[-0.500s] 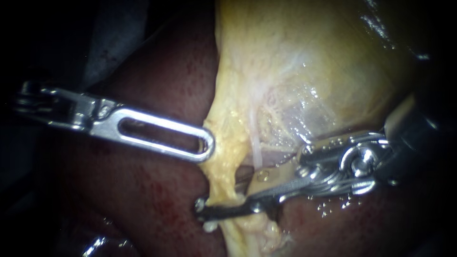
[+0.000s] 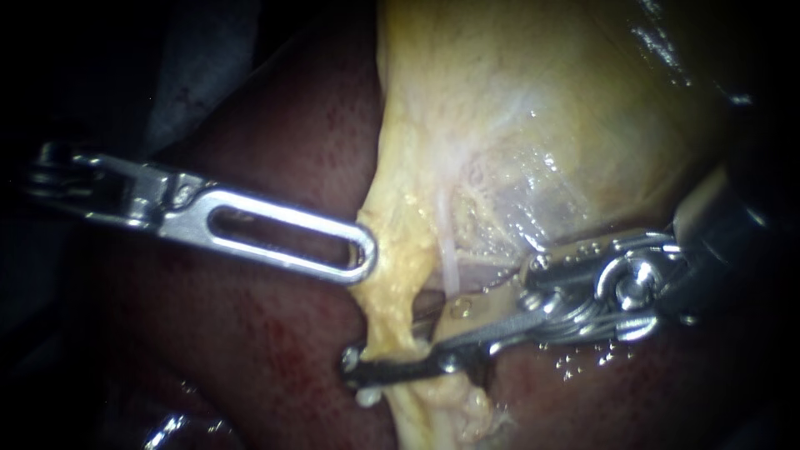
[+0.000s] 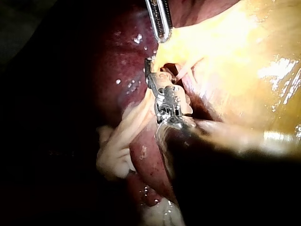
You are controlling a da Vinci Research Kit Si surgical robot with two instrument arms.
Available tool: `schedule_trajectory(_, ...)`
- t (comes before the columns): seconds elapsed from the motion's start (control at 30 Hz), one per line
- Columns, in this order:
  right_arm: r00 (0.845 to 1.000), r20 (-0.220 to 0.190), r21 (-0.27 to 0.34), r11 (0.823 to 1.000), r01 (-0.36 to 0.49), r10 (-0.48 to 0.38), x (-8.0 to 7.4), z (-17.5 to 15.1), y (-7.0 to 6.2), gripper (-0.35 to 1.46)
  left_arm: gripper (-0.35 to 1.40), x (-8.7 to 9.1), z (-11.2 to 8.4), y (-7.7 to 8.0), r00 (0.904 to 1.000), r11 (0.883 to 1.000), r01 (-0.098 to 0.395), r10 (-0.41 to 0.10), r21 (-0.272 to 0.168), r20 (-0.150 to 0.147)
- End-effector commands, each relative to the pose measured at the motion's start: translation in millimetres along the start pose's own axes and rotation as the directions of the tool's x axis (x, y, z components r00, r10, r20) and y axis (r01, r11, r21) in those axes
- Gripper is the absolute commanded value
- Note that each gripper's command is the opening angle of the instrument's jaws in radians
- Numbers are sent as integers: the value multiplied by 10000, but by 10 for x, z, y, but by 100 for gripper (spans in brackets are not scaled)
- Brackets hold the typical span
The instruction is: Going back second clip left tube
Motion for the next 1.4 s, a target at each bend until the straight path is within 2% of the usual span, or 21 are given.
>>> schedule_trajectory(0.03,10000,0,1,10000,3,-3,0,0,0,-35,-35,0,0,0,10000,10000,0,0,0,1)
schedule_trajectory(0.07,10000,1,2,10000,5,-5,-1,0,0,-33,-35,0,0,0,10000,10000,0,0,0,2)
schedule_trajectory(0.17,10000,7,1,10000,18,-18,-2,1,0,3,-35,0,0,0,10000,10000,0,0,0,2)
schedule_trajectory(0.27,10000,-12,-26,10000,20,-20,-2,1,1,26,-35,0,0,0,10000,10000,0,0,0,2)
schedule_trajectory(0.43,9995,-291,-393,9991,128,-139,-1,2,2,41,-35,0,0,0,10000,10000,0,0,-1,3)
schedule_trajectory(0.8,9992,-306,-422,9988,240,-253,-1,1,2,46,-35,0,0,0,10000,10000,0,0,-1,3)
schedule_trajectory(0.97,9991,-353,-443,9988,222,-238,-1,-10,0,46,-35,0,0,0,10000,10000,-1,1,-1,2)
schedule_trajectory(1.07,9987,-436,-502,9984,245,-267,-1,-25,-1,46,-35,-1,0,1,10000,10000,-2,2,-2,2)
schedule_trajectory(1.3,9966,-737,-778,9965,309,-367,7,-85,-8,46,-35,-1,0,6,10000,10000,-19,19,-12,1)
schedule_trajectory(1.4,9934,-1047,-822,9959,385,-471,9,-111,-9,46,-35,-1,0,8,10000,10000,-25,25,-17,2)
